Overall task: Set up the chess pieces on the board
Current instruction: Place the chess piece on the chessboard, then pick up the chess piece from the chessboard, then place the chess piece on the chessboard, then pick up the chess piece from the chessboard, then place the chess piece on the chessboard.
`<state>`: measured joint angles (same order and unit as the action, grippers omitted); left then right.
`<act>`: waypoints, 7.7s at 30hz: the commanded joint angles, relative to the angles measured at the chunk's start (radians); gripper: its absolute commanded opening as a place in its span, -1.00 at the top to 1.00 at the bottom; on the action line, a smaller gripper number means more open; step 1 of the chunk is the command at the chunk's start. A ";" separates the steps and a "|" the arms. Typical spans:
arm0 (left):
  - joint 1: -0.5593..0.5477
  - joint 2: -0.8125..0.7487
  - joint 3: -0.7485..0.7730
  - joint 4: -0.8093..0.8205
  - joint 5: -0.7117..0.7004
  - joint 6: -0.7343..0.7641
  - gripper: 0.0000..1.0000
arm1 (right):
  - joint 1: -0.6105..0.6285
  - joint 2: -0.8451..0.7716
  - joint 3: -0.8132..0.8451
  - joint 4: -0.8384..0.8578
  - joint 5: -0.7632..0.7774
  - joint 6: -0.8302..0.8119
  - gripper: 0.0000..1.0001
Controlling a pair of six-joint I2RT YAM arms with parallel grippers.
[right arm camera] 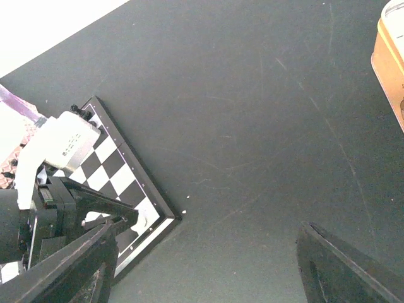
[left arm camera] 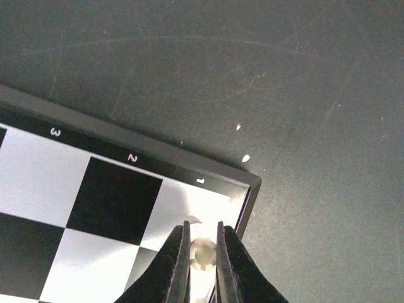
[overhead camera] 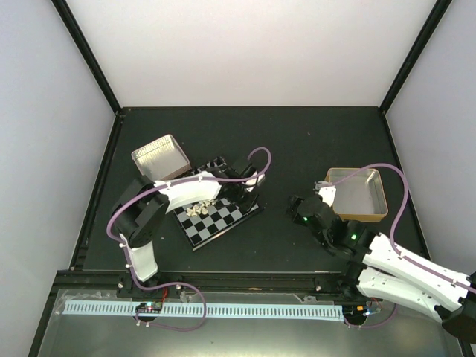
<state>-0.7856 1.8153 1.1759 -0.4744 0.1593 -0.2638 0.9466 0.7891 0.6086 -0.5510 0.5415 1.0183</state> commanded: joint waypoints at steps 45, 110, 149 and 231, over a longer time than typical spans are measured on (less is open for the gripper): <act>0.164 -0.344 -0.091 -0.081 -0.077 -0.165 0.03 | -0.003 0.258 0.189 0.136 -0.229 -0.264 -0.57; 0.027 -0.195 -0.097 -0.175 -0.049 -0.210 0.90 | -0.005 0.145 0.027 0.171 0.013 -0.017 -0.13; 0.062 -0.312 -0.134 -0.189 -0.199 -0.245 0.13 | -0.005 0.185 0.054 0.190 -0.019 -0.036 -0.19; 0.084 -0.119 0.044 -0.185 -0.102 -0.162 0.88 | -0.005 0.108 0.003 0.158 0.042 0.028 -0.19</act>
<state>-0.6849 1.5898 1.1114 -0.5930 0.1291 -0.4397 0.9466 0.9253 0.6266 -0.3817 0.5209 1.0233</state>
